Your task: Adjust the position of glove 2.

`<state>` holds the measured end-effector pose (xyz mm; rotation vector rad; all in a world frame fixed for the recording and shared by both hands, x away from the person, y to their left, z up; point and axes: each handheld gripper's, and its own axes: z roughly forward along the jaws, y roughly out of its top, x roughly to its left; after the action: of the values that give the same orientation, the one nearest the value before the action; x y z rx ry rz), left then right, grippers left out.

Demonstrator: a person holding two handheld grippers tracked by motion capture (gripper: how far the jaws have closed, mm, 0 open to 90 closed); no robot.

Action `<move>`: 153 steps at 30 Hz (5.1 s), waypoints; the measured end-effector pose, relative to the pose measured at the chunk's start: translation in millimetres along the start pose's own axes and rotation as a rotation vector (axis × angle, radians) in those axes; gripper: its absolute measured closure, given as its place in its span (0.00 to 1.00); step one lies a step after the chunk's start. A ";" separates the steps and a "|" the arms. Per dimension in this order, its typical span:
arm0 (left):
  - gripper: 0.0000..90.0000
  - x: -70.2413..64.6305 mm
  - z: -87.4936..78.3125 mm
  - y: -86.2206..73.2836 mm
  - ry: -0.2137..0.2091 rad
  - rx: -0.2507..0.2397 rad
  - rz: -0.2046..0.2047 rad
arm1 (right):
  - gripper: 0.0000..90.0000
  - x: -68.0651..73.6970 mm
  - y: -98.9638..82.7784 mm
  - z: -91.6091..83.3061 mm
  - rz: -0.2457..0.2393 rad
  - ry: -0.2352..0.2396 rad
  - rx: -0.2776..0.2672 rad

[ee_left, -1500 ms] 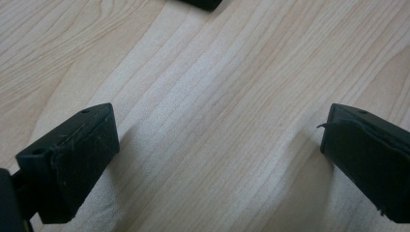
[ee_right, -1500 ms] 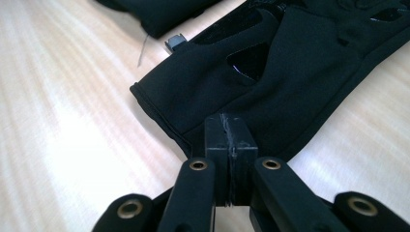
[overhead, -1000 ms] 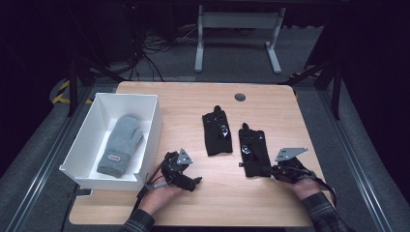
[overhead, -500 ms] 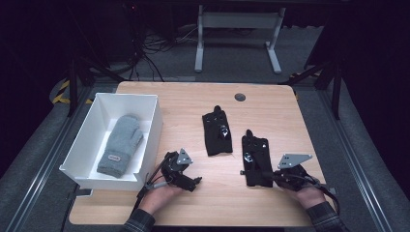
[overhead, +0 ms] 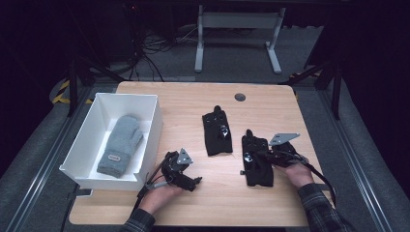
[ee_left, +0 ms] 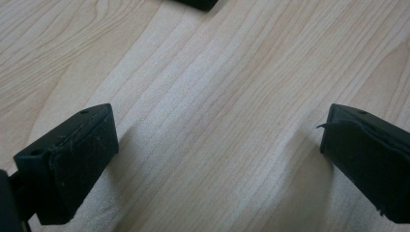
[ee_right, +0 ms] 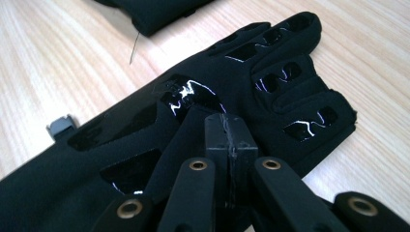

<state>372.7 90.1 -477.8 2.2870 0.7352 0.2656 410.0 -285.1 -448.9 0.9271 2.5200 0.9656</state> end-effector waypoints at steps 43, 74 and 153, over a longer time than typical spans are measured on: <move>0.01 0.1 0.8 0.9 0.000 0.001 0.002 | 0.53 22.3 -26.9 -45.6 0.031 -0.103 -0.070; 0.58 17.3 3.9 39.7 -0.080 -0.002 -0.033 | 0.18 -35.6 -58.3 -26.9 0.198 -0.189 -0.078; 0.78 8.0 -11.0 42.2 -0.081 0.051 -0.136 | 0.16 -33.8 -58.4 -26.8 0.202 -0.190 -0.076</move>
<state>393.1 76.2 -441.0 2.2689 0.8596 0.0916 395.8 -353.8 -467.6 1.2067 2.2502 0.9724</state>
